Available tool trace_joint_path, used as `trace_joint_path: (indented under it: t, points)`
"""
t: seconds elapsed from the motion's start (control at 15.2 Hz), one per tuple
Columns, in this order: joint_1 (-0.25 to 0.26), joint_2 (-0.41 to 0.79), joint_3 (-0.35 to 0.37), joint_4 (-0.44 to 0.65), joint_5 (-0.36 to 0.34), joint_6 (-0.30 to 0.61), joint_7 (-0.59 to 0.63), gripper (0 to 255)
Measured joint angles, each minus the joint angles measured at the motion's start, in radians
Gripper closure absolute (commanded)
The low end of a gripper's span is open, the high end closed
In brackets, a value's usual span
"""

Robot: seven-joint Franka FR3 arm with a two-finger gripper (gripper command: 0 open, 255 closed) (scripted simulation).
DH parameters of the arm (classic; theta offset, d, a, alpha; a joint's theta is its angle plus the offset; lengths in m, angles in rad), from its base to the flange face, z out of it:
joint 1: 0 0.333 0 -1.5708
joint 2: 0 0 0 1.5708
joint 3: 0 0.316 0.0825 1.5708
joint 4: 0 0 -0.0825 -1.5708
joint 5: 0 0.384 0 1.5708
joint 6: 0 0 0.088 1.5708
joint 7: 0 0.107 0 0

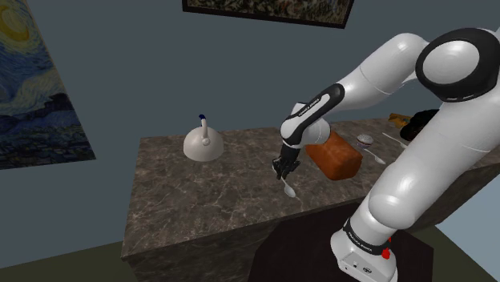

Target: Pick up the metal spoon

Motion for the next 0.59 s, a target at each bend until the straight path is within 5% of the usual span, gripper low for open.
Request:
trace_joint_path:
  t: [0.59]
  points:
    - [-0.024, -0.128, 0.004, 0.008, -0.084, -0.133, 0.073, 255]
